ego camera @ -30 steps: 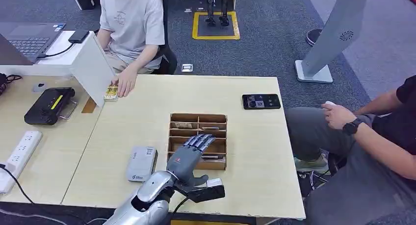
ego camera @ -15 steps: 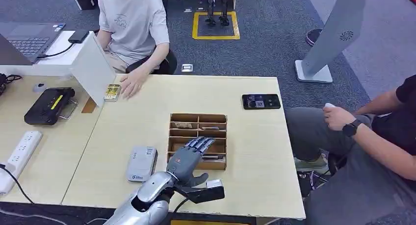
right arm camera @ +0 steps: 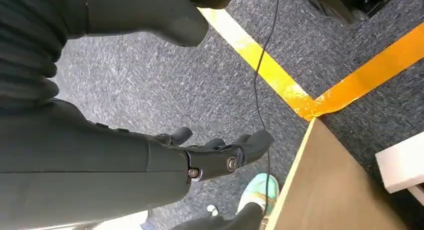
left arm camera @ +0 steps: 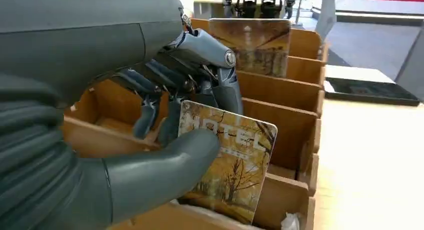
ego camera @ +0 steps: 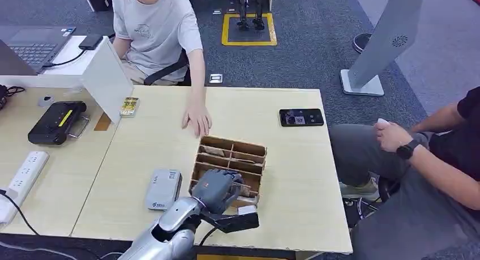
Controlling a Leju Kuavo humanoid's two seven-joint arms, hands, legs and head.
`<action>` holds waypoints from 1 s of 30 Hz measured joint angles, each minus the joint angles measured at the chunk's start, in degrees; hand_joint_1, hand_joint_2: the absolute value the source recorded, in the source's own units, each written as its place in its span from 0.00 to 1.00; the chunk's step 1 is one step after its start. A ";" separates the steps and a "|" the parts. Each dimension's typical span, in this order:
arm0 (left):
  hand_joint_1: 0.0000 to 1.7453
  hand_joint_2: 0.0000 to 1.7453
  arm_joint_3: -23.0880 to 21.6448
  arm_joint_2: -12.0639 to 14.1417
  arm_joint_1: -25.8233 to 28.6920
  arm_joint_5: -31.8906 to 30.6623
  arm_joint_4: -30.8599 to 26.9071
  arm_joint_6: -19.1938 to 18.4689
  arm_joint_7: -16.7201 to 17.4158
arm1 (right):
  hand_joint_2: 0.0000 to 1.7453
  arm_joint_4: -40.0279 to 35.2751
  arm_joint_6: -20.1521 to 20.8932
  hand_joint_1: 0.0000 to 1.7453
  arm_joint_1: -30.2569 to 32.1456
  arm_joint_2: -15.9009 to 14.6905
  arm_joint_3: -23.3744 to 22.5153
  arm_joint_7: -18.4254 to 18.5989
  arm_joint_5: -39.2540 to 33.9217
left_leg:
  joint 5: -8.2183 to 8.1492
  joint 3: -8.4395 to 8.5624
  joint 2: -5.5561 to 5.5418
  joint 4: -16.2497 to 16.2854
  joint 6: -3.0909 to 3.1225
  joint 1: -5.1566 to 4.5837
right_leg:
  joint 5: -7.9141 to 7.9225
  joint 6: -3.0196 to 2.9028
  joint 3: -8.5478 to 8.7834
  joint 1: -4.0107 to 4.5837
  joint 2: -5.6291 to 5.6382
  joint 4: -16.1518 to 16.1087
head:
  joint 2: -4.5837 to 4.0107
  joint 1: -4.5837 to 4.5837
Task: Pass the card to the sensor for recognition and then transmit it.
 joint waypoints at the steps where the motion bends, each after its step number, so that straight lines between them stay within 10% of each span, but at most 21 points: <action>1: 1.00 1.00 0.00 0.02 -0.03 0.31 0.13 -0.11 -0.26 | 1.00 0.00 0.02 0.00 -0.01 0.00 0.17 0.00 -0.37 | 0.00 0.00 0.00 0.00 0.00 0.00 | 0.00 0.00 0.00 0.00 0.00 0.00 | 0.00 0.00; 18: 1.00 1.00 0.37 2.01 -1.14 13.77 -6.95 -2.73 -7.19 | 1.00 -0.22 3.94 0.00 -2.39 0.42 2.64 3.35 -5.23 | 0.06 -0.09 0.01 0.00 -0.03 0.02 | 0.08 -0.03 -0.06 0.02 0.02 0.02 | 0.00 0.00; 30: 1.00 1.00 0.39 6.44 -12.86 22.38 -29.48 -2.99 -6.67 | 1.00 -0.04 6.21 0.00 -10.74 4.28 2.69 6.01 -7.58 | 0.43 -0.36 -0.07 0.01 -0.13 0.04 | 0.37 -0.07 -0.37 0.04 -0.02 0.07 | 0.00 -0.02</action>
